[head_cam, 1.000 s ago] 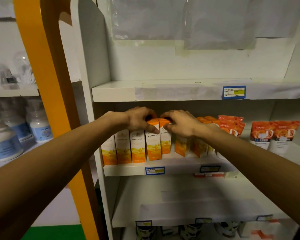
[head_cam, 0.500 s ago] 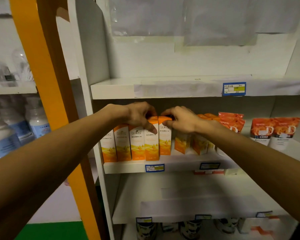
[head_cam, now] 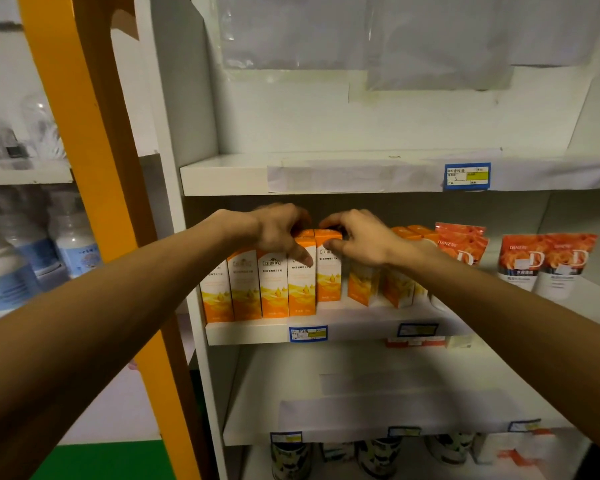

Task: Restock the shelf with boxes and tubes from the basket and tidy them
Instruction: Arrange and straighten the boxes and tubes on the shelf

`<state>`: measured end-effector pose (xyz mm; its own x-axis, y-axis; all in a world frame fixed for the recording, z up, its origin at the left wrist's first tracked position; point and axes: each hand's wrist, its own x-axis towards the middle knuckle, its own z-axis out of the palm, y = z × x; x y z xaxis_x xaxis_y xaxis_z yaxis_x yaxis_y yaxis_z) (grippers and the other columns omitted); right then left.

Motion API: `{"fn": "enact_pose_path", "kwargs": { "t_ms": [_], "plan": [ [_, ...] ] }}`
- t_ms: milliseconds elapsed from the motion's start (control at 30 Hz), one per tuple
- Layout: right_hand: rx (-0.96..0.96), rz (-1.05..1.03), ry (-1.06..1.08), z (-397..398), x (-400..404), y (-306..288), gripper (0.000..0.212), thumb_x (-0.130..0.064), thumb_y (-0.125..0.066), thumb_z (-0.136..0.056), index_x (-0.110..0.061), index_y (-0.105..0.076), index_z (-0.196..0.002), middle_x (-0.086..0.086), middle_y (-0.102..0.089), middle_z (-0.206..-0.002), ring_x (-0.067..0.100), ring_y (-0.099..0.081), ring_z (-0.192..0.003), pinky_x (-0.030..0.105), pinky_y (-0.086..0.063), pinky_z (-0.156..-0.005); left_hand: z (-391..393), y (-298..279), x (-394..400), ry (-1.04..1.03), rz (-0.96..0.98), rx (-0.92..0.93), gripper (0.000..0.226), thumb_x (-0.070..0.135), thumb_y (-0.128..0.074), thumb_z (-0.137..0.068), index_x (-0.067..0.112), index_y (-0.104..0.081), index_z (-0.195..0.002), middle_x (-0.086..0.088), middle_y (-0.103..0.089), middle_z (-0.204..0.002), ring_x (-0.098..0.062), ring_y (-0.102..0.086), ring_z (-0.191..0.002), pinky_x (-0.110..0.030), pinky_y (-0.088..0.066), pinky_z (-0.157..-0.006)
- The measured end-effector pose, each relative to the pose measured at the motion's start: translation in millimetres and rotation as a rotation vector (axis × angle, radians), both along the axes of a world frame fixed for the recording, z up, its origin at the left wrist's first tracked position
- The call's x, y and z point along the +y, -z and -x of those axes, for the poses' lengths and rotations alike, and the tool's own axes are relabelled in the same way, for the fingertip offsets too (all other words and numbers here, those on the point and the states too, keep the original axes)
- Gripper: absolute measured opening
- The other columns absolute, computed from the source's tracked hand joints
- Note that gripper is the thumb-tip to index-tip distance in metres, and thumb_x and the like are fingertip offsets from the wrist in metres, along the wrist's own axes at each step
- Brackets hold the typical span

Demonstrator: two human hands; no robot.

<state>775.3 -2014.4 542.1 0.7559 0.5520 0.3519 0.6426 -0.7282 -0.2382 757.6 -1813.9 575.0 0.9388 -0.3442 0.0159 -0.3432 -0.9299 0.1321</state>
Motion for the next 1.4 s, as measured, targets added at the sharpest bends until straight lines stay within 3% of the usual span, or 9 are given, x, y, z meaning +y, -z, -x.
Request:
{"fn": "enact_pose_path", "kwargs": {
  "t_ms": [200, 467, 867, 1067, 1300, 1400],
  "plan": [
    [0.106, 0.06, 0.044, -4, 8, -7, 0.064, -0.036, -0.072, -0.081, -0.02, -0.051, -0.139, 0.003, -0.063, -0.127, 0.021, -0.062, -0.108, 0.041, -0.055, -0.093, 0, 0, 0, -0.021, 0.01, 0.043, 0.072, 0.051, -0.08, -0.075, 0.021, -0.052, -0.134, 0.002, -0.065, -0.119, -0.02, -0.065, -0.104, -0.04, -0.056, -0.092],
    [0.205, 0.067, 0.004, -15, 17, -19, 0.055, -0.027, -0.074, -0.084, -0.02, -0.057, -0.135, -0.003, -0.063, -0.119, 0.015, -0.06, -0.104, 0.03, -0.052, -0.092, -4, 4, 1, -0.042, -0.017, 0.119, 0.064, 0.047, -0.084, -0.073, 0.023, -0.053, -0.124, 0.003, -0.065, -0.11, -0.019, -0.065, -0.101, -0.041, -0.056, -0.093],
    [0.288, 0.014, -0.012, -19, 16, -20, 0.039, -0.025, -0.071, -0.088, -0.019, -0.059, -0.125, 0.0, -0.065, -0.111, 0.016, -0.062, -0.101, 0.035, -0.053, -0.093, -7, 2, 8, -0.046, 0.118, 0.23, 0.066, 0.042, -0.088, -0.069, 0.024, -0.055, -0.123, 0.002, -0.071, -0.108, -0.018, -0.071, -0.097, -0.044, -0.058, -0.091],
    [0.262, 0.036, -0.004, -14, 19, -17, 0.049, -0.023, -0.07, -0.089, -0.017, -0.055, -0.135, 0.002, -0.065, -0.117, 0.019, -0.062, -0.105, 0.035, -0.054, -0.093, -3, 2, 4, -0.072, 0.096, 0.255, 0.057, 0.039, -0.084, -0.075, 0.024, -0.054, -0.12, 0.001, -0.069, -0.11, -0.019, -0.069, -0.099, -0.043, -0.057, -0.093],
    [0.229, 0.059, 0.026, -7, 18, -17, 0.069, -0.018, -0.067, -0.087, -0.012, -0.037, -0.149, 0.009, -0.058, -0.135, 0.024, -0.058, -0.117, 0.034, -0.051, -0.097, 0, 2, -2, -0.087, 0.073, 0.277, 0.065, 0.035, -0.083, -0.078, 0.021, -0.047, -0.13, -0.001, -0.066, -0.118, -0.021, -0.068, -0.104, -0.044, -0.056, -0.095],
    [0.169, 0.003, 0.063, -3, 5, -21, 0.072, -0.019, -0.067, -0.084, -0.011, -0.038, -0.149, 0.009, -0.051, -0.145, 0.024, -0.051, -0.13, 0.032, -0.046, -0.103, 1, 3, -1, -0.096, 0.072, 0.277, 0.067, 0.039, -0.084, -0.075, 0.023, -0.047, -0.129, -0.001, -0.067, -0.12, -0.019, -0.069, -0.102, -0.043, -0.057, -0.092]
  ]
}}
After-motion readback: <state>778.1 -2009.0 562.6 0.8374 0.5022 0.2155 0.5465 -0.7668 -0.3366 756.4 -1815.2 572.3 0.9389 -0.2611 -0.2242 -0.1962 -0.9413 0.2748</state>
